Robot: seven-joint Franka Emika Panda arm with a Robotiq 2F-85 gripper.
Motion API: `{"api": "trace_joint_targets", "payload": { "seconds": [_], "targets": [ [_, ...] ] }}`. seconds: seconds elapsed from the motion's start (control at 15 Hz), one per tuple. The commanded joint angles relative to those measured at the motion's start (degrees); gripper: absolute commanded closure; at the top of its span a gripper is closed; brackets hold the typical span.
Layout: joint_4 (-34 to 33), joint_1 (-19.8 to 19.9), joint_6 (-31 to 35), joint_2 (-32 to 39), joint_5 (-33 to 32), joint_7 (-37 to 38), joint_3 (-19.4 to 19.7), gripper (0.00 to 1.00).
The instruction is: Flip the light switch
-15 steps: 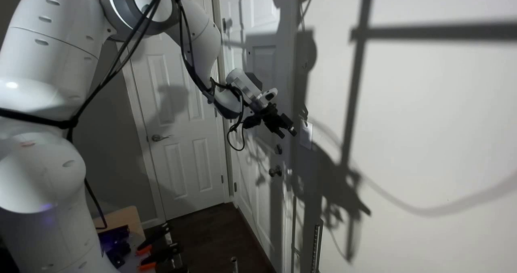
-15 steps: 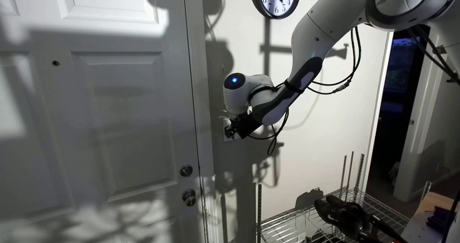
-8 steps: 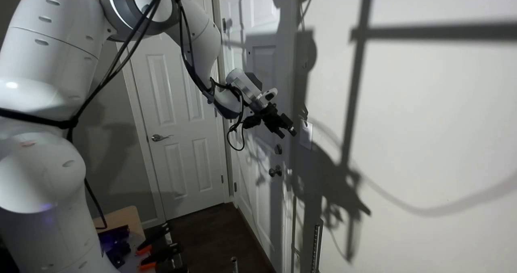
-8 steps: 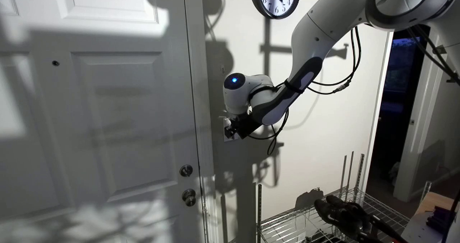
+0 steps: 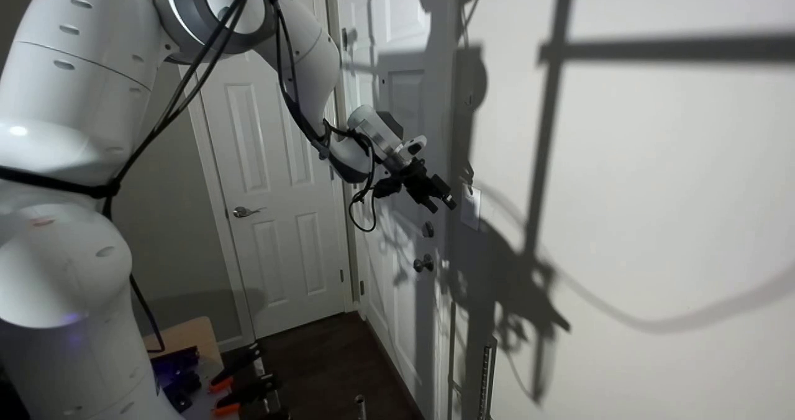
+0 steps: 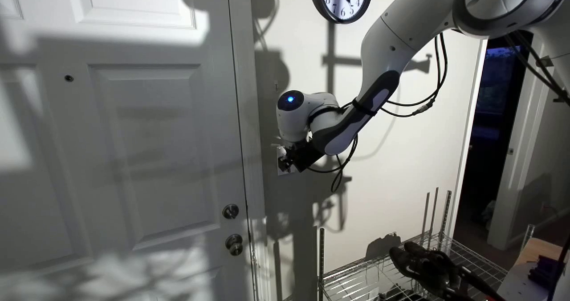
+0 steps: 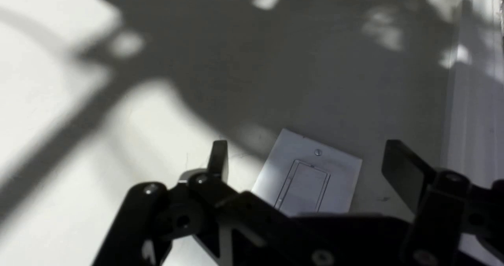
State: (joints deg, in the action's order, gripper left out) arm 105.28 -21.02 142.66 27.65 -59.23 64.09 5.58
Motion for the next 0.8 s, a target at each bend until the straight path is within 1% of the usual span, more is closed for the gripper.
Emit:
{"api": "trace_joint_targets", "payload": {
  "seconds": [0.0, 0.07, 0.13, 0.27, 0.47, 0.6, 0.73],
  "targets": [
    [-1.4, 2.3, -0.5, 0.9, -1.3, -0.5, -2.6, 0.27],
    [-2.6, 2.9, 0.3, 1.9, -1.2, -1.2, -3.0, 0.33],
    [-3.3, 3.5, 0.9, 2.6, -0.9, -1.8, -3.4, 0.41],
    [-5.0, 4.4, 1.0, 4.0, -0.2, -2.6, -3.8, 0.53],
    [-6.4, 5.3, 0.4, 5.5, 0.2, -1.7, -3.4, 0.74],
    [-6.9, 6.0, 1.0, 6.3, 0.2, -0.9, -3.1, 0.87],
    [-6.9, 5.8, 1.9, 5.9, -1.4, 1.8, -2.2, 0.97]
  ]
}}
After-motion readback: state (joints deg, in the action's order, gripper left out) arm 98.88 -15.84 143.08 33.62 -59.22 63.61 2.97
